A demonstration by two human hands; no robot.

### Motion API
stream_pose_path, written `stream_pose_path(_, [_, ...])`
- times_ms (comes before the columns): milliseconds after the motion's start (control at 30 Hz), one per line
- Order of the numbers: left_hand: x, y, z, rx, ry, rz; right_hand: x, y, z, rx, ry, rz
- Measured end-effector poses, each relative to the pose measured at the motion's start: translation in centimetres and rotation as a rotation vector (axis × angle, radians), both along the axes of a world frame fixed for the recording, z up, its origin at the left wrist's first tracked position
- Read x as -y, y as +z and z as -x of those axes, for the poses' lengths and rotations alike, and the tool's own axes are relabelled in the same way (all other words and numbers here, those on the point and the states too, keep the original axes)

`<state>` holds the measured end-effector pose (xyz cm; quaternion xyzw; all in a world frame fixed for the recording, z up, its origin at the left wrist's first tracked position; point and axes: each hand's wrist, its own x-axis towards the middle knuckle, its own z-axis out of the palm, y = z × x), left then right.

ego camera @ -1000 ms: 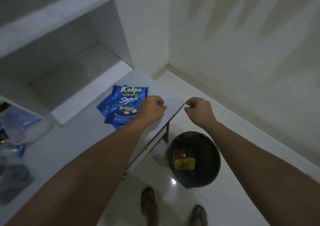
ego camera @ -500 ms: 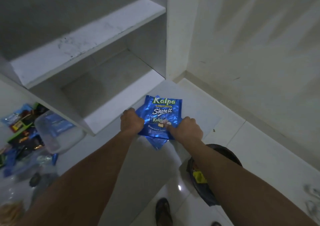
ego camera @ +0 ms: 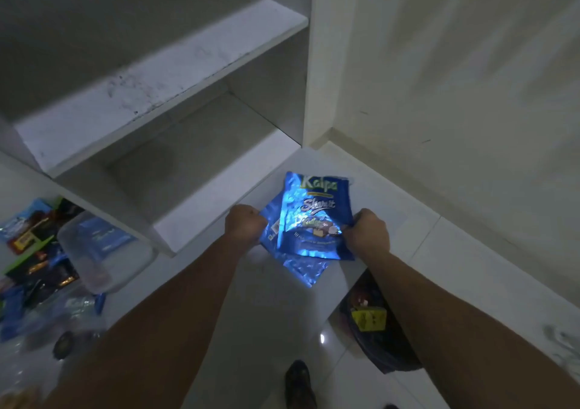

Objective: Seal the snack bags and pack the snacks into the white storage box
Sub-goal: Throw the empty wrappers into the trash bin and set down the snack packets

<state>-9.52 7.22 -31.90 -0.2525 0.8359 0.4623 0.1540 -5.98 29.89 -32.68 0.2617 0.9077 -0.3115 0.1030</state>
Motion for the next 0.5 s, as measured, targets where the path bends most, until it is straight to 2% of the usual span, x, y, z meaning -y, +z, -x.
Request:
stream_pose_path(133, [-3.0,3.0,-0.8,0.037,-0.077,-0.154,-5.4,1.6,-0.7,0.004,-0.042,-0.042])
stream_pose_path(500, [-18.5,5.7,-6.1,-0.011,-0.367,-0.163,-21.7,5.4,-9.9,-0.007,-0.256,-0.122])
